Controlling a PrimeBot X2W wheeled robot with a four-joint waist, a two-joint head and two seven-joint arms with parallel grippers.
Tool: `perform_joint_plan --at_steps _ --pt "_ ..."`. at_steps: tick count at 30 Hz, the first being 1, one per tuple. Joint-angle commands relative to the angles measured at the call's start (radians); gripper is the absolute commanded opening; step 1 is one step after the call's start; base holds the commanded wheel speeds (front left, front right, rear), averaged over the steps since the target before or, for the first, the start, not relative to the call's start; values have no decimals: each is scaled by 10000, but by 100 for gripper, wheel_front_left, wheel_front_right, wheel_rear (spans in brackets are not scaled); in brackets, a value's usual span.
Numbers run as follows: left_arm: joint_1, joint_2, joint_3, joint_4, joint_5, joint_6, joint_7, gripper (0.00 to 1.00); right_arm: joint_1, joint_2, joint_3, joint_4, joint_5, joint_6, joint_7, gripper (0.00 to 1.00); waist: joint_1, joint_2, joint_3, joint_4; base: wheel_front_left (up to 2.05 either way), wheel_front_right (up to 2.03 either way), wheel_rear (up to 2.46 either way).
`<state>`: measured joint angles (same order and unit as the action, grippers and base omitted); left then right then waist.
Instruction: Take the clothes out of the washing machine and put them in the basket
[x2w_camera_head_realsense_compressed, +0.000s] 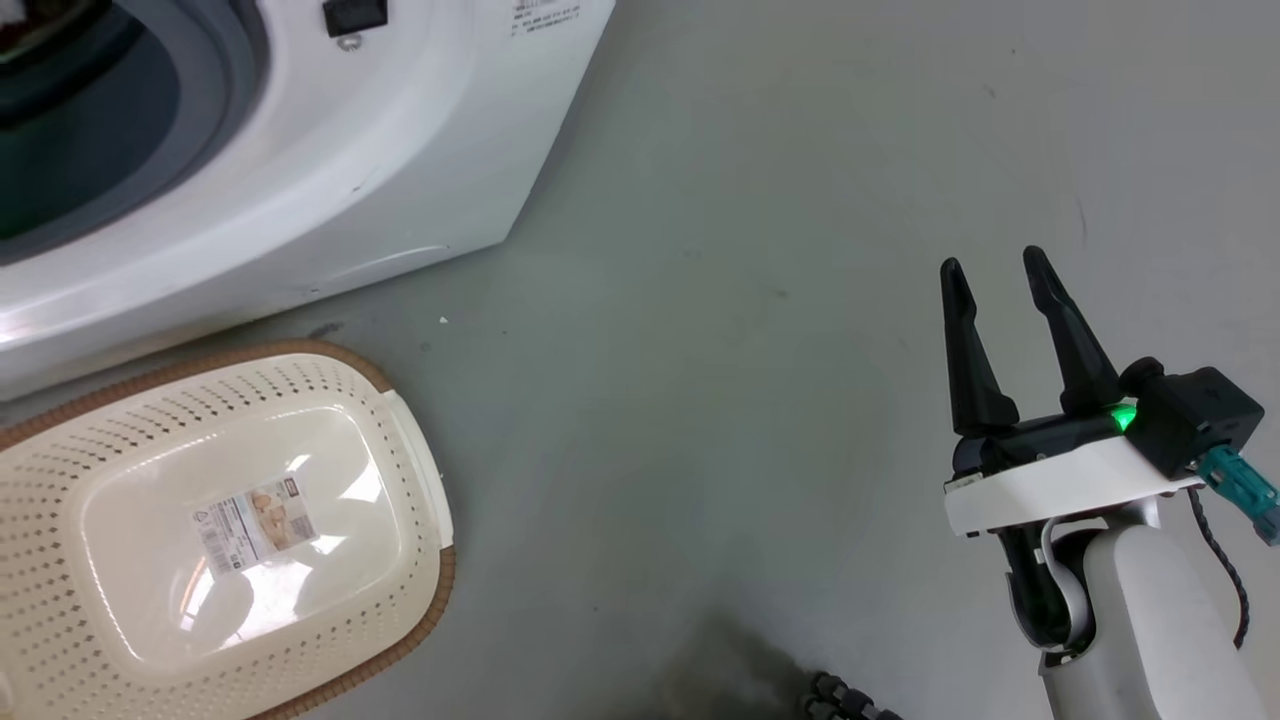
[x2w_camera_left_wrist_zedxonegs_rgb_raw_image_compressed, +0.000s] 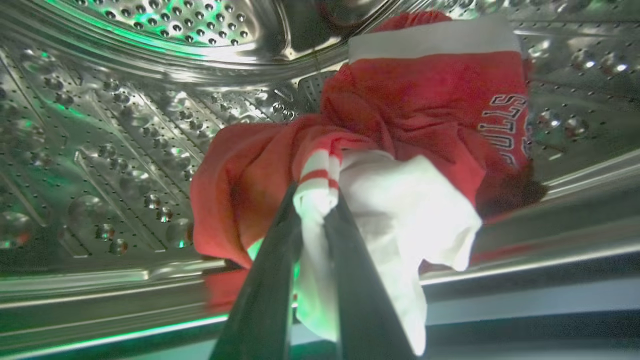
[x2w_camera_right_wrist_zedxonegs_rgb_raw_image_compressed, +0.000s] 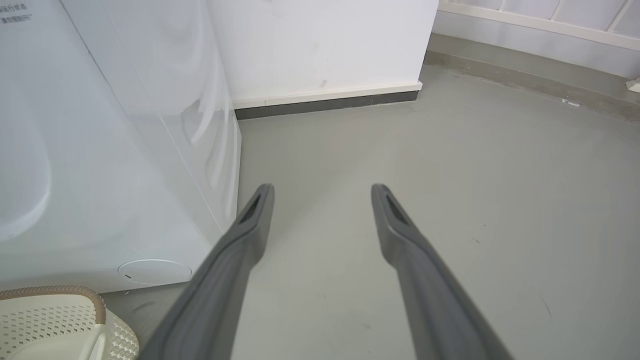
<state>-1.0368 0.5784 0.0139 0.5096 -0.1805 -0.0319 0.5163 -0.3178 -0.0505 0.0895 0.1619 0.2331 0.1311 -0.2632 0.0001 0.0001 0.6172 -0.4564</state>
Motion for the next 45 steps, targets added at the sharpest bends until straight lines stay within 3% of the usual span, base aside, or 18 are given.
perform_joint_plan --at_steps 1,11,15,20,33,45 --pt "85 -42 21 -11 -23 43 -141 0 32 5 -35 7 -60 -7 -16 100 -1 -1 -142 59 0 0 0" --pt "1103 -637 155 1338 -289 124 -3474 0 427 4 -426 184 -398 -7 -16 100 -1 -1 -1226 413 0 0 0" --pt "1735 -1042 285 1934 -638 -31 -4736 0 700 1 -580 263 -638 -7 -16 100 -1 -1 -1995 683 0 0 0" --pt "2266 -1343 163 2140 -735 -167 -5609 0 1009 2 -701 325 -823 -7 -13 100 -1 -1 -2785 1016 0 0 0" --pt "3725 -2115 -249 1247 -913 -338 -6851 0 1854 2 -1065 -177 -1308 -7 605 100 -1 -1 -4496 1980 0 0 0" --pt "6558 -2690 -447 -1896 -1099 93 -6767 0 2814 2 -1359 -992 -1574 -7 1294 100 -1 -1 -5478 2813 0 0 0"
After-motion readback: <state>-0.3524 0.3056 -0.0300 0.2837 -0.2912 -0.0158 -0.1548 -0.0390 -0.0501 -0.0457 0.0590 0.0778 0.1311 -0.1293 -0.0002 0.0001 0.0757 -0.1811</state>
